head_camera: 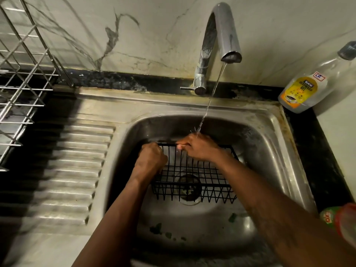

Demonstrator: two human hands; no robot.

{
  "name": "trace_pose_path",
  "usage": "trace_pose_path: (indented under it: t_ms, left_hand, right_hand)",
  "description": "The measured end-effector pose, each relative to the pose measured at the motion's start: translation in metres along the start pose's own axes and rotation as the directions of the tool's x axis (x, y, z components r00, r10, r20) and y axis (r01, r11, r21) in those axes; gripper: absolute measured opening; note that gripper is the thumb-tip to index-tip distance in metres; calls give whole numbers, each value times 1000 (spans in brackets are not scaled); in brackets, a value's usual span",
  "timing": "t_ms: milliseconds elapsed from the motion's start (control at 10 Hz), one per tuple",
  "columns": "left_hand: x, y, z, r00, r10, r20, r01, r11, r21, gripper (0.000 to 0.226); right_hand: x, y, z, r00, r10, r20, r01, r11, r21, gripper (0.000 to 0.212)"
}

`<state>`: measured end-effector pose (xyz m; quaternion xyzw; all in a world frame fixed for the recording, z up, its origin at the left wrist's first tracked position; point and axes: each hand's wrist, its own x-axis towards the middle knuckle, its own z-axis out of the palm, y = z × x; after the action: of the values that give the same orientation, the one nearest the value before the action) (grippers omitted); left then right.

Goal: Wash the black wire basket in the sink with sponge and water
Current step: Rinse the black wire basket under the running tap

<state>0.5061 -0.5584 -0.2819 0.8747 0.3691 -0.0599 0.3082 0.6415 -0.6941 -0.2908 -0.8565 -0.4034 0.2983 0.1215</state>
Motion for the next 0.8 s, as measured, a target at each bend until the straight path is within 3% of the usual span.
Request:
trace_pose_path:
  t_ms: [100,200,300,400,500,600,700,800]
  left_hand:
    - [0,-2,-1,992,83,91,-86,996,26,13]
    - [2,-1,3,968,187,165,-233,913,335,12]
    - [-6,3,9,975,67,210,-99,984,145,9]
    - [-5,10,7,996,-20,89,31,991,-132,5]
    - [-3,8,-1,996,42,76,-46,997,56,12]
    - [-7,8,-4,990,66,123,-80,990,116,15]
    - [-4,8,0,962,171,214,-249,871,424,12]
    - [5,5,1,967,205,153,-255,817,517,16]
  right_hand:
    - [-34,62,-24,997,74,12,-74,997,31,26]
    - [-46,72,-27,997,81,-7,-81,997,14,26]
    - [-25,26,-11,1000,8,10,-8,1000,18,28]
    - [-1,-12,5,997,-76,15,76,997,4,28]
    - [7,-21,1,998,-63,-12,63,997,-42,26]
    - [-7,15,-6,1000,26,17,-25,998,-61,33]
    - [-31,75,-14,995,103,-16,-104,993,-49,47]
    - [-36,82,-20,996,92,-2,-92,993,-73,28]
